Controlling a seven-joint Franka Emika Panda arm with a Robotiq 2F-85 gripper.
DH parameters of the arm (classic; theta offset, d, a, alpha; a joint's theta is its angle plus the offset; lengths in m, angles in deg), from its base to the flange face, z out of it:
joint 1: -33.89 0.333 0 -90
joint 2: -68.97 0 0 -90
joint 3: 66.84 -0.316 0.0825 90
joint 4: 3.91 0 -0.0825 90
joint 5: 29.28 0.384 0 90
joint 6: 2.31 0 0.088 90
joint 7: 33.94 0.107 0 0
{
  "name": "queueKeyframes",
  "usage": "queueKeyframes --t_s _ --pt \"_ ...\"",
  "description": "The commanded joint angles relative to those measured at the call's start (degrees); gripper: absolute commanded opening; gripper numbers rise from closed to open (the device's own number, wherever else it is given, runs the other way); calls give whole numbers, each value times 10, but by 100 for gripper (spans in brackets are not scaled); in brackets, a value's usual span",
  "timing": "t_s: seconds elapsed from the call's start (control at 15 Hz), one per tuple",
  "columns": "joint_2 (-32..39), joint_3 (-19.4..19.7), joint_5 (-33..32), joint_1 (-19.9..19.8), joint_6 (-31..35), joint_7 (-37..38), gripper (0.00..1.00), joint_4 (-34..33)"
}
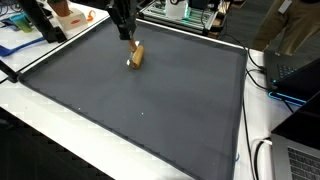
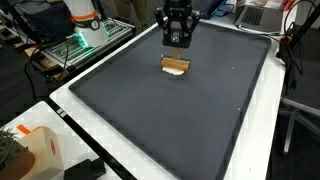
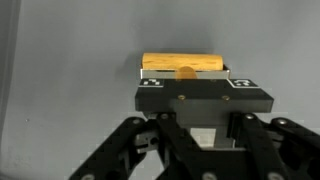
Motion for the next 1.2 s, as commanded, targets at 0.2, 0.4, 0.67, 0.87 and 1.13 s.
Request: queueKeyframes --t_s 0.2,0.4,0.67,0.87,1.13 --pt "31 8 5 5 -6 -42 22 -8" --pt "39 14 -21 7 21 -16 22 -13" --pt "46 19 -61 13 45 19 22 -14" --pt "48 20 -93 19 51 46 22 -15" --pt "49 21 -108 16 39 42 22 -19"
